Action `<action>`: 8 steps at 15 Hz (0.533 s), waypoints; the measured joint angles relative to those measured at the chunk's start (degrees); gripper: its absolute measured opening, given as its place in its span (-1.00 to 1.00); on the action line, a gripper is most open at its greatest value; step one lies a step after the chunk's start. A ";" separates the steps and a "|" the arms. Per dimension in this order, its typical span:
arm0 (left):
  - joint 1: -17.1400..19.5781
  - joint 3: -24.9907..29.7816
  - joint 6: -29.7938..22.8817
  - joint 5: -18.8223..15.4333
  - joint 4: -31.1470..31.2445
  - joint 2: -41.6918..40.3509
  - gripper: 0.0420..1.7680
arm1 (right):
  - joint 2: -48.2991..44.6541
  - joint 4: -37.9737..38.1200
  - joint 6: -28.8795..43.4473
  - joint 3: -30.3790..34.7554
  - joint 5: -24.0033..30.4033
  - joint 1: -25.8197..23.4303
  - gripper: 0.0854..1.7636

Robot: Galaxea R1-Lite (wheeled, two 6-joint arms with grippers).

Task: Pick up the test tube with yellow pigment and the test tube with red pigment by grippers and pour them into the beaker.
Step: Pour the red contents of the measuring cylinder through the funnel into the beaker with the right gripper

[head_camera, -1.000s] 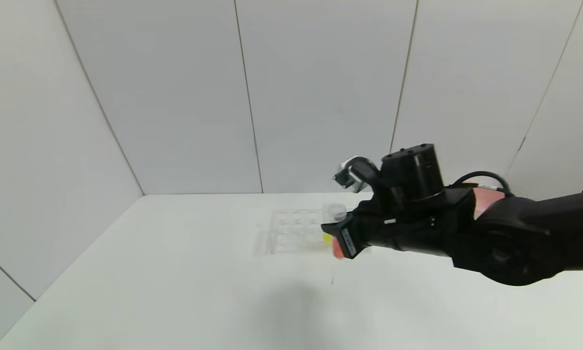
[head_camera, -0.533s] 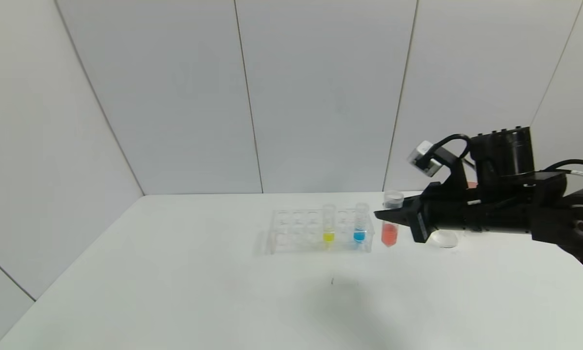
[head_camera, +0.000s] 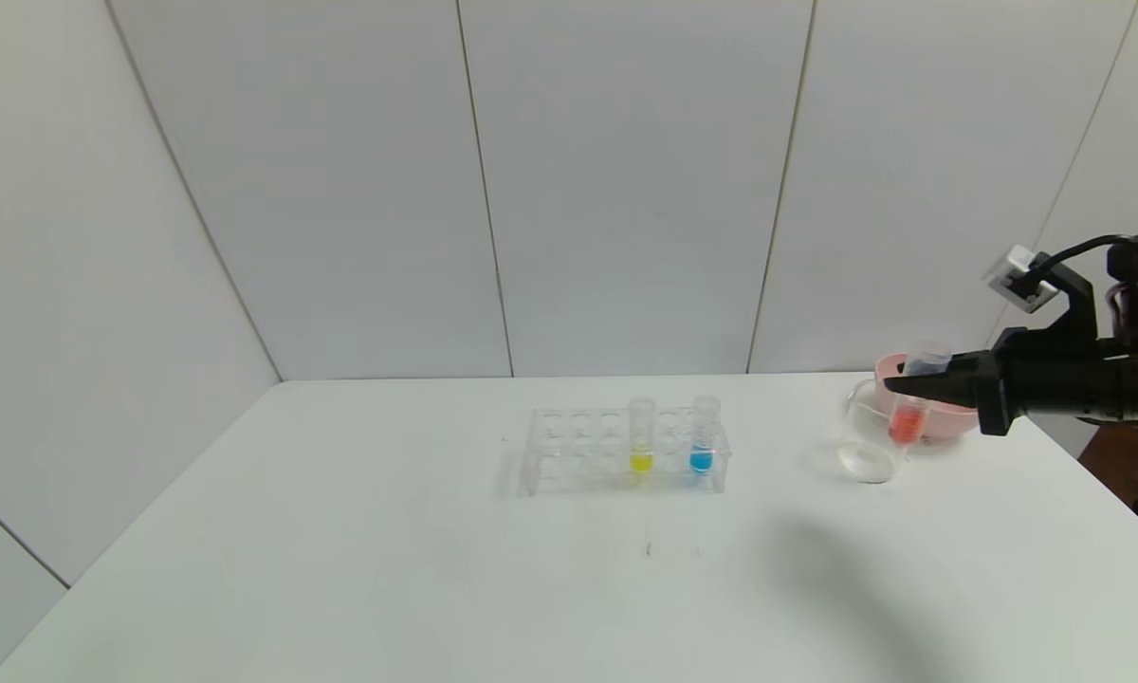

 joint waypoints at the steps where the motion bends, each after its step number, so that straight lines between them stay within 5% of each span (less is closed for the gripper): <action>1: 0.00 0.00 0.00 0.02 0.00 0.00 0.94 | 0.48 0.51 -0.09 -1.46 0.29 -1.85 -0.48; 8: 0.00 0.00 0.02 0.02 0.00 0.00 0.94 | 8.83 1.10 -7.36 -10.36 0.40 -11.61 -0.48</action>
